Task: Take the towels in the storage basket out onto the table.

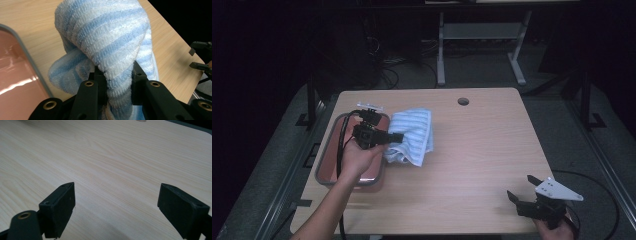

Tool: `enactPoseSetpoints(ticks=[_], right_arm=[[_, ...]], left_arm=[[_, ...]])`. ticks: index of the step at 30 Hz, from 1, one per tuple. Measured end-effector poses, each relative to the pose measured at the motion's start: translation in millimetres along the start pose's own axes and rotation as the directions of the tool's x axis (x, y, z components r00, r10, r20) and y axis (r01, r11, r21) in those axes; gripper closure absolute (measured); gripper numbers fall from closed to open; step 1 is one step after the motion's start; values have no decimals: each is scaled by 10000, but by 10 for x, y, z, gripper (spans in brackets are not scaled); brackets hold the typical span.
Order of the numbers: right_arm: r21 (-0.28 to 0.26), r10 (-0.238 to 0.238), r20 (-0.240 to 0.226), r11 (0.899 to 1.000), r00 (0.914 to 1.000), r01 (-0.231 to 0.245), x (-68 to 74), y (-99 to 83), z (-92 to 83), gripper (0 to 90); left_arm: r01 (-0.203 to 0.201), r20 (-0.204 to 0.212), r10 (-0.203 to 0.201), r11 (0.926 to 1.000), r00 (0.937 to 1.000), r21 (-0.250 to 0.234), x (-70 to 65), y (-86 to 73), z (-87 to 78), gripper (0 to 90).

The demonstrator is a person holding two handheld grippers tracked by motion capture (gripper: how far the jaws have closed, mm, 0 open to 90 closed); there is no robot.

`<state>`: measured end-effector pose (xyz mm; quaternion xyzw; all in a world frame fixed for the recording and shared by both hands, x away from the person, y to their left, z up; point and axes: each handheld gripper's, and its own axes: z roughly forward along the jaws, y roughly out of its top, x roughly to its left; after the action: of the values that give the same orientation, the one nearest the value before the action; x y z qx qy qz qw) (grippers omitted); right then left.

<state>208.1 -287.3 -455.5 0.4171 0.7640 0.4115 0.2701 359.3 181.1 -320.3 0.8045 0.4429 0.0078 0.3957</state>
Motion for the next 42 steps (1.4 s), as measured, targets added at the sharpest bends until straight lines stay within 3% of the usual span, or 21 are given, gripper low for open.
enactPoseSetpoints(ticks=[17,29,42], right_arm=[[3,7,-42,10000,10000,-7,-12,-6,8,141],[-21,52,-132,10000,9999,-52,-21,-17,26,141],[-73,110,-102,9999,9999,-111,-47,-19,14,141]], left_arm=[[-237,195,231,9993,9995,291,-112,62,236,727],[-232,515,212,9990,9984,390,-233,107,518,726],[-573,618,523,9949,9967,825,-381,167,761,726]])
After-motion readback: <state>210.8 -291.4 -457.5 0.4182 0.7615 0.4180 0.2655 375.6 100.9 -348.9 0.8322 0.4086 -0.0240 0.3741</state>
